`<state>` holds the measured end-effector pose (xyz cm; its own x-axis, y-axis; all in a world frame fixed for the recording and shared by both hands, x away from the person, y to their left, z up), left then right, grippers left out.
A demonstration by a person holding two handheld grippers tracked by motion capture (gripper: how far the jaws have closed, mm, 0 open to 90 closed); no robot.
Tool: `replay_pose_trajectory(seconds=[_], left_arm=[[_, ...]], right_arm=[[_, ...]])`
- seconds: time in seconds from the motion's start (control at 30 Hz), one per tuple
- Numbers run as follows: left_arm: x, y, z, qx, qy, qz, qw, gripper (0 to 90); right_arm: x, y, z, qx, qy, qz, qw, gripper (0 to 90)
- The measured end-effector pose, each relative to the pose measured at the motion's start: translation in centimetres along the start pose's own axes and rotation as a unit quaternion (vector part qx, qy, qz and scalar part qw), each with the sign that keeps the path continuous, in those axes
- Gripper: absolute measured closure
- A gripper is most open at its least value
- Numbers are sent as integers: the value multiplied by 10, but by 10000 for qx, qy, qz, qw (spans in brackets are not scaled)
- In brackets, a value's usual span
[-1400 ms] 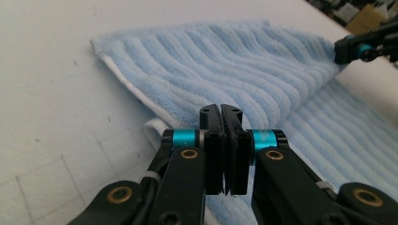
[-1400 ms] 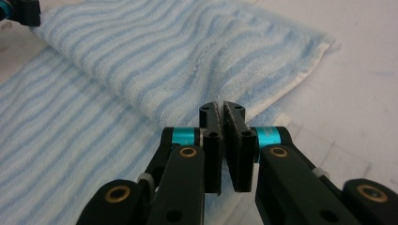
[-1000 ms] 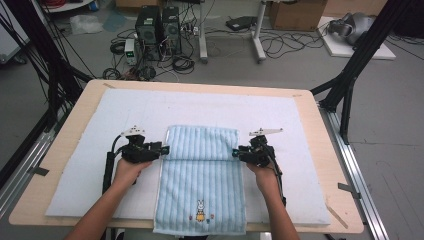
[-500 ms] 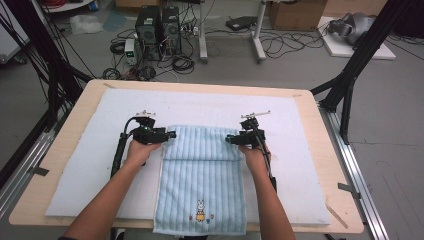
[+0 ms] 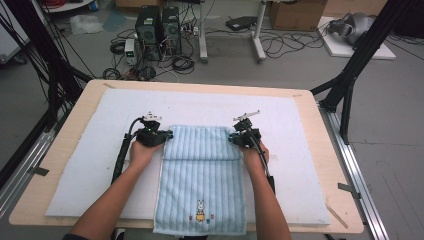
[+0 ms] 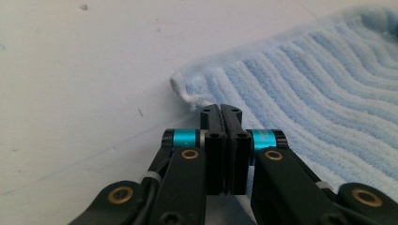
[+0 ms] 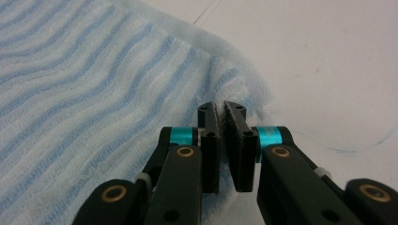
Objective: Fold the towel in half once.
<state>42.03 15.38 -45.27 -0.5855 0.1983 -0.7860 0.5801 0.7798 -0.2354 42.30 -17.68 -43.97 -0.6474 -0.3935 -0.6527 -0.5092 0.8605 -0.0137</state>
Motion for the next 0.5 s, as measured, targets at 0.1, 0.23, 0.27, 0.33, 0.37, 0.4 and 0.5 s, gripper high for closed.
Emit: replay_pose_trajectory(seconds=[0.1,0.23,0.27,0.33,0.37,0.4,0.5], left_arm=[[-5,1,-9,193,-273,-66,9994,881],[-10,1,-22,405,-527,-150,9977,881],[-11,0,-25,474,-571,-171,9971,881],[-12,-2,-31,587,-651,-178,9960,881],[-13,-4,-34,639,-689,-171,9954,881],[-14,-5,-37,690,-743,-166,9947,880],[-15,-12,-47,826,-844,-108,9929,880]], right_arm=[[0,-3,-8,-83,-286,108,9995,853],[0,-7,-22,-197,-575,205,9979,853],[0,-7,-26,-230,-664,213,9973,853],[0,-8,-34,-284,-805,220,9961,853],[0,-8,-37,-296,-840,208,9958,853],[1,-7,-41,-299,-878,187,9955,852],[3,-7,-51,-343,-979,173,9945,852]])
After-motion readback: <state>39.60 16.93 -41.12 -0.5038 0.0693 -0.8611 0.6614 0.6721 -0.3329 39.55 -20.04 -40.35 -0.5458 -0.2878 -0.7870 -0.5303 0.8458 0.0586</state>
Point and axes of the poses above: each handheld gripper's, and its own axes: z roughly forward along the jaws, x roughly out of its underside, y roughly to its left, the point moved 1 cm from there along z, roughly forward along the jaws, and after that the axes turned 3 degrees about x, right-handed, at the moved point
